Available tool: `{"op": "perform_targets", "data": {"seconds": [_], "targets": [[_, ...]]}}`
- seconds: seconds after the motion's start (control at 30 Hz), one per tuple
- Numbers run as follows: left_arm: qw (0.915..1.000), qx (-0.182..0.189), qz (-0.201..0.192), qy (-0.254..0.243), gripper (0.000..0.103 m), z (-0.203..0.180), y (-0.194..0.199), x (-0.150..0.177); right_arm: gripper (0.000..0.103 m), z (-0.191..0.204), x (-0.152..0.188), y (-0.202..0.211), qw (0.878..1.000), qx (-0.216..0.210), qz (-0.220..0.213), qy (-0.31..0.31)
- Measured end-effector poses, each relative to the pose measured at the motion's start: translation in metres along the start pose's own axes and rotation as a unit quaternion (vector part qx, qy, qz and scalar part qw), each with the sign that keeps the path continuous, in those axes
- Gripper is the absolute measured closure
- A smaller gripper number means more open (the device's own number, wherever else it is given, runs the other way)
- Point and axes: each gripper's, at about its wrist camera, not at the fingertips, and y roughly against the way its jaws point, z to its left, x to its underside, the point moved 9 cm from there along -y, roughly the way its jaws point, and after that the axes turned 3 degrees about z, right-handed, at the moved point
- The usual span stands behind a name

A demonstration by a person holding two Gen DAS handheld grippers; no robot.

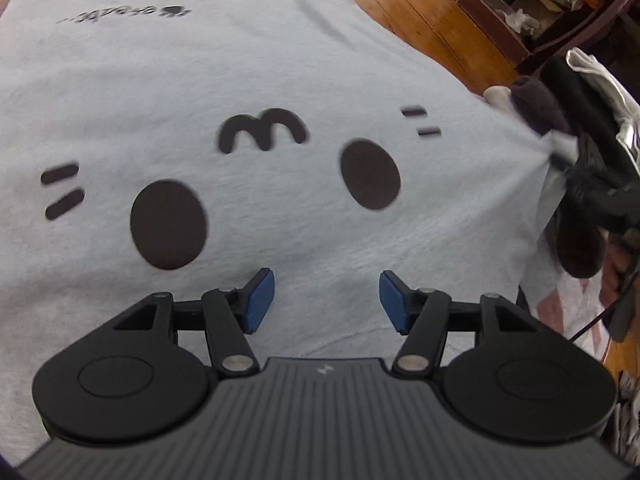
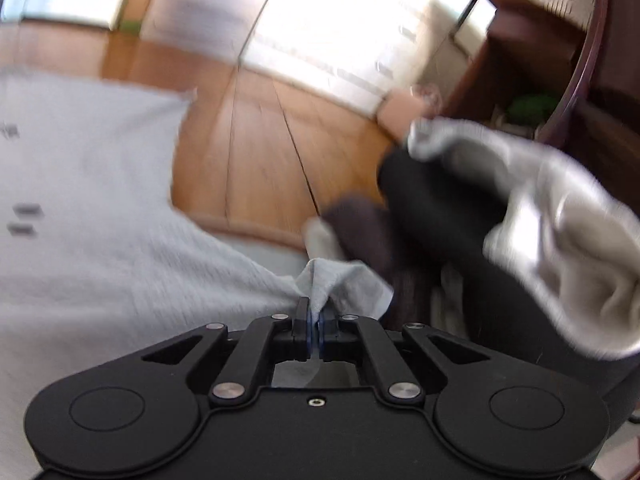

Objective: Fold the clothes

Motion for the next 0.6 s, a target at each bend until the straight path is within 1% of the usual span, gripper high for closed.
{"op": "perform_targets", "data": {"seconds": [0.07,0.13,0.2,0.3,0.33,0.4,0.43,0.47,0.53,0.57,0.6], "targets": [[1.0000,-0.006,0.002,-0.006,0.046,0.001,0.001,0.002,0.101,0.006,0.004,-0.005,0.999,0.015,-0.003,0.038],[0.9998,-0.011,0.004,-0.019,0.045,-0.001,0.002,0.004,0.101,0.010,0.004,-0.013,0.999,0.020,0.002,0.049],[0.9995,-0.015,0.006,-0.026,0.045,-0.002,0.002,0.005,0.101,0.008,0.002,-0.022,0.999,0.011,0.012,0.028],[0.9996,-0.014,0.011,-0.023,0.045,-0.002,0.003,0.005,0.101,0.004,-0.006,-0.028,0.999,-0.002,0.027,-0.020],[0.9996,-0.012,0.013,-0.021,0.045,-0.002,0.003,0.005,0.101,0.003,-0.005,-0.028,0.999,-0.001,0.027,-0.024],[0.9995,-0.011,0.023,-0.016,0.045,0.000,0.004,0.004,0.101,0.013,0.002,-0.026,0.999,0.014,0.032,0.004],[0.9990,-0.020,0.033,-0.020,0.045,0.001,0.003,0.004,0.101,0.020,0.006,-0.025,0.999,0.023,0.036,0.023],[0.9977,-0.038,0.044,-0.034,0.045,0.002,0.006,0.005,0.101,0.027,0.009,-0.022,0.998,0.031,0.033,0.044],[0.9912,-0.102,0.056,-0.063,0.043,0.008,0.010,0.009,0.100,0.040,0.012,-0.012,0.995,0.047,0.017,0.092],[0.9865,-0.133,0.059,-0.074,0.038,0.012,0.013,0.012,0.100,0.045,0.013,-0.009,0.992,0.053,0.010,0.111],[0.9840,-0.147,0.061,-0.080,0.037,0.015,0.014,0.014,0.100,0.047,0.014,-0.008,0.990,0.059,0.005,0.126]]}}
